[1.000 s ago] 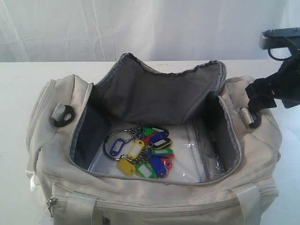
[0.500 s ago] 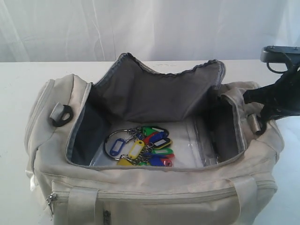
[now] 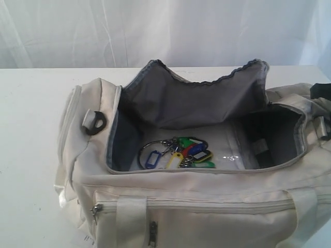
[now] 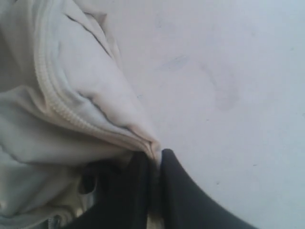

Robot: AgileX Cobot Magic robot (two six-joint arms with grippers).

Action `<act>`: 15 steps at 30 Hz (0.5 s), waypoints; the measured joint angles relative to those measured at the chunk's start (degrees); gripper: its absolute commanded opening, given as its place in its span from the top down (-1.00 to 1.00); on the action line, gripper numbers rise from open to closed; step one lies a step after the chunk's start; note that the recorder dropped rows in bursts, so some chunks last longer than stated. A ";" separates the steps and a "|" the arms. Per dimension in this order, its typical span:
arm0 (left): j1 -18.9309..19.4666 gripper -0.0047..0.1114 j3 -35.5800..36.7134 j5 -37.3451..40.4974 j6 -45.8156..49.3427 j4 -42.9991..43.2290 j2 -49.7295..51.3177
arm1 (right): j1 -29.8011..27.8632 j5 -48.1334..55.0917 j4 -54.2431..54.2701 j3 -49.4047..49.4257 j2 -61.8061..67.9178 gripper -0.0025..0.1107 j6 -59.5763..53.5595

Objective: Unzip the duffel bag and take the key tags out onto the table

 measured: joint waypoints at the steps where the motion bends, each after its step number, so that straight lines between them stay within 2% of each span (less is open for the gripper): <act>1: 0.00 0.92 0.00 0.00 0.00 0.00 0.00 | -0.43 -0.16 -0.46 0.00 -0.13 0.96 0.09; 7: 0.00 0.92 0.00 0.00 0.00 0.00 0.00 | -1.05 -0.64 -1.60 0.00 -0.18 0.95 0.66; 9: 0.00 0.92 0.00 0.00 0.00 0.00 0.00 | -1.05 -0.64 -1.42 0.00 -0.18 0.86 0.93; 11: 0.00 0.92 0.00 0.00 0.00 0.00 0.00 | -1.05 -0.64 -1.30 0.00 -0.18 0.65 1.04; 15: 0.00 0.92 0.00 0.00 0.00 0.00 0.00 | -1.27 -0.64 -1.33 0.00 -1.00 -0.07 1.27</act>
